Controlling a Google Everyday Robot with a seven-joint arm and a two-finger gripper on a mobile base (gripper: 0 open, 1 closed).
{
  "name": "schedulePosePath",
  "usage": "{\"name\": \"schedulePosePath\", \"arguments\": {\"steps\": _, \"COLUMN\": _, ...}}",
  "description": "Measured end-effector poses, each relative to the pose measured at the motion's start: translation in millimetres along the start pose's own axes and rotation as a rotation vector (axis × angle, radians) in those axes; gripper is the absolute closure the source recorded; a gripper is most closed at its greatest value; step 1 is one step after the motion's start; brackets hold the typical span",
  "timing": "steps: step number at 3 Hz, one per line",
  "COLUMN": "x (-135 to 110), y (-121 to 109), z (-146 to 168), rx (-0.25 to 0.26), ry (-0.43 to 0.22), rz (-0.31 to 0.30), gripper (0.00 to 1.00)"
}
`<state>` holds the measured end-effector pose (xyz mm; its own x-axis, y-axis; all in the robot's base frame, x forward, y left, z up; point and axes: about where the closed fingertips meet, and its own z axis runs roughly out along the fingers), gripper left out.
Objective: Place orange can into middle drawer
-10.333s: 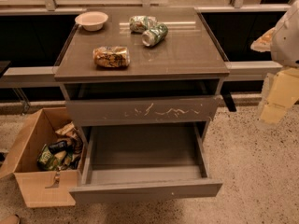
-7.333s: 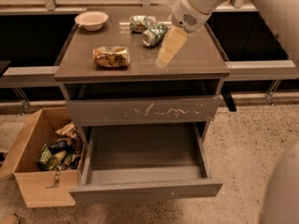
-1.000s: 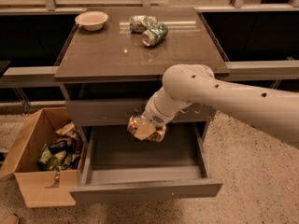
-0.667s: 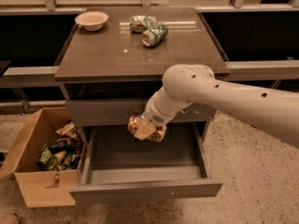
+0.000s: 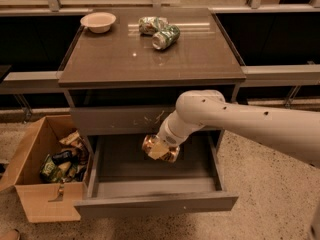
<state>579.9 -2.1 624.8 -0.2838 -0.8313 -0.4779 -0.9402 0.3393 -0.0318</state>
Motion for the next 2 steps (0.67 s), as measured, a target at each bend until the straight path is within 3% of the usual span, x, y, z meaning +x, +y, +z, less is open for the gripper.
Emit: {"name": "schedulePosePath", "arguments": {"steps": 2, "x": 60, "y": -25, "z": 114, "rx": -0.023, "ry": -0.047, "rz": 0.157, "gripper": 1.0}}
